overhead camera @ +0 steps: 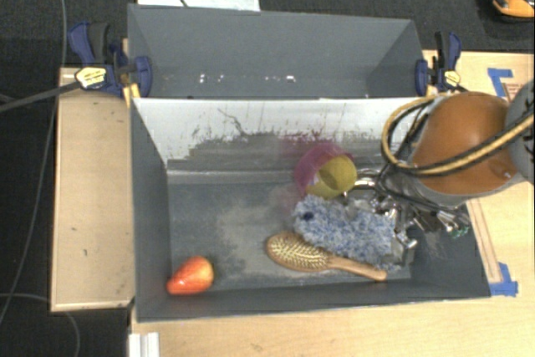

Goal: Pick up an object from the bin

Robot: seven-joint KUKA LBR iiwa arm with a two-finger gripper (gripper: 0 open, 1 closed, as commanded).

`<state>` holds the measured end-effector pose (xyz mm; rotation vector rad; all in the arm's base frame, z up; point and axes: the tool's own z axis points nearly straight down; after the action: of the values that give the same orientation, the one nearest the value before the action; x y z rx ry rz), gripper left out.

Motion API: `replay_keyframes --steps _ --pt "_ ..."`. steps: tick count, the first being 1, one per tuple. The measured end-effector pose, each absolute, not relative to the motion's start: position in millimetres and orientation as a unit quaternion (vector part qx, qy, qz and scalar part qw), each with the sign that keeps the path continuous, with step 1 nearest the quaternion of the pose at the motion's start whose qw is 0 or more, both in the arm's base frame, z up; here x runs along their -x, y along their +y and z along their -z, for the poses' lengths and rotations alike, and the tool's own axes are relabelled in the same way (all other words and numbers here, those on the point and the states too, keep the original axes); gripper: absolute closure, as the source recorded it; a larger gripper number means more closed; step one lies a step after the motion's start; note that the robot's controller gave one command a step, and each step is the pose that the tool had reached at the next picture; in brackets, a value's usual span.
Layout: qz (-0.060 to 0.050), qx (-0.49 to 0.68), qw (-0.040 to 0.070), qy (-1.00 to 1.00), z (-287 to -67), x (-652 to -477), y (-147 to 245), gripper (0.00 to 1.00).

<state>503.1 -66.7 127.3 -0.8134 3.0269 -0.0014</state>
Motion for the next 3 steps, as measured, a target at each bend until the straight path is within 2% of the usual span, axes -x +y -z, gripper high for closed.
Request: replay_keyframes --steps 1,2,3 --pt "0.002 0.318 0.004 0.948 -74.1 -495.7 -112.6 0.00" --pt "0.004 0.317 0.004 0.948 -71.2 -493.8 -103.4 0.00" --pt "0.002 0.316 0.003 0.949 -71.3 -495.3 -65.0 0.00"
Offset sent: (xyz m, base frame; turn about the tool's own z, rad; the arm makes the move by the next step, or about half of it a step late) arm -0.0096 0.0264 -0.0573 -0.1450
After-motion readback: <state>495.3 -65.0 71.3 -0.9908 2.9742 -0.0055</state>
